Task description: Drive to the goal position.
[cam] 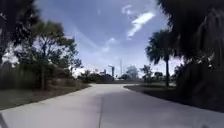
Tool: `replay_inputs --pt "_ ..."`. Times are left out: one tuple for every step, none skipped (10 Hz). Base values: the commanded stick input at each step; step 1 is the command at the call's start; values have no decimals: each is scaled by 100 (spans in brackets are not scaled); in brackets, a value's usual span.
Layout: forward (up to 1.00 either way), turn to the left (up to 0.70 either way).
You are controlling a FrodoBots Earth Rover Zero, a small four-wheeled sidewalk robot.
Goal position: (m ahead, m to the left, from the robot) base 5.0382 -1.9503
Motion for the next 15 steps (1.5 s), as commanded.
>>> replay_inputs --pt "85 38" --pt "85 38" --pt "85 26" --pt "85 4" --pt "85 4" --pt "85 4" --pt "85 4" --pt "85 4" --pt "85 4" --pt "85 4" --pt "85 4" --pt "85 4" --pt "85 4" --pt "85 4" --pt "85 4"
